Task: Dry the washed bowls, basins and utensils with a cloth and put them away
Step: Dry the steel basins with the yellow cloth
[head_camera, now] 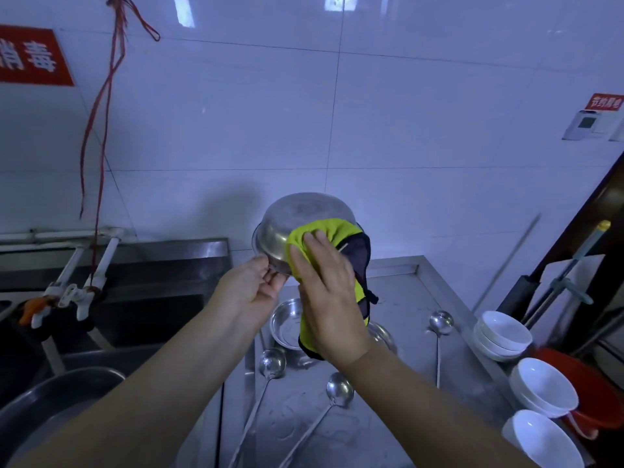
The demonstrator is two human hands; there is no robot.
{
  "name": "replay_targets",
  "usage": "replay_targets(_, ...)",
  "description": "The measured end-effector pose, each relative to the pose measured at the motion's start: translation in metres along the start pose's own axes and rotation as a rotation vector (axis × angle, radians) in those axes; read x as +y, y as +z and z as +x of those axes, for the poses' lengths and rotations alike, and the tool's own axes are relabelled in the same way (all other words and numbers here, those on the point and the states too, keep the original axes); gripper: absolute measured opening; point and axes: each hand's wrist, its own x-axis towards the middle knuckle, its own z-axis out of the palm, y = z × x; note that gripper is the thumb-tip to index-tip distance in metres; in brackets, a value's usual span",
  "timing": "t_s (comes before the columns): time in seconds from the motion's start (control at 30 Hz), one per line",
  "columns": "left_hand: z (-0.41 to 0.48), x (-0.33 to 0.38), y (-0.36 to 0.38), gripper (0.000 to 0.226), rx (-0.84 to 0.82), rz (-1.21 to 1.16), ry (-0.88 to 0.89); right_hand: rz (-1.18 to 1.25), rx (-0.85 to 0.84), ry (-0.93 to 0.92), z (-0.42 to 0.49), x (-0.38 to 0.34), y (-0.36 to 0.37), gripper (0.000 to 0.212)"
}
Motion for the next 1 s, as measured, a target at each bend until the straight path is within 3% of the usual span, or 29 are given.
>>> replay_targets(0.1,0.000,0.005,-0.005,0.017,-0.032,0.030,0.016,0.140,0.068,0.112,-0.002,0.007,-0.006,0.051)
replay_targets(0.23,0.002,0.013,-0.021,0.019,-0.093,0.131,0.058,0.442,0.162,0.449,0.009,0.013,-0.022,0.044)
replay_targets(0.43,0.005,0.032,-0.037,0.021,-0.238,0.475,0.237,0.740,0.071,0.671,0.027,0.030,-0.042,0.042)
replay_targets(0.53,-0.001,0.032,-0.034,0.025,-0.294,0.631,0.286,0.751,0.028,0.716,0.037,0.042,-0.047,0.038)
replay_targets(0.77,-0.006,0.024,-0.026,0.025,-0.434,0.944,0.338,0.440,-0.121,0.584,0.053,0.043,-0.048,0.037)
replay_targets(0.9,-0.003,0.016,-0.025,0.020,-0.444,0.978,0.343,0.260,-0.131,0.317,0.061,0.029,-0.046,0.037)
replay_targets(1.0,0.001,0.016,-0.021,0.020,-0.407,0.909,0.302,0.130,-0.103,0.012,0.053,0.013,-0.037,0.027)
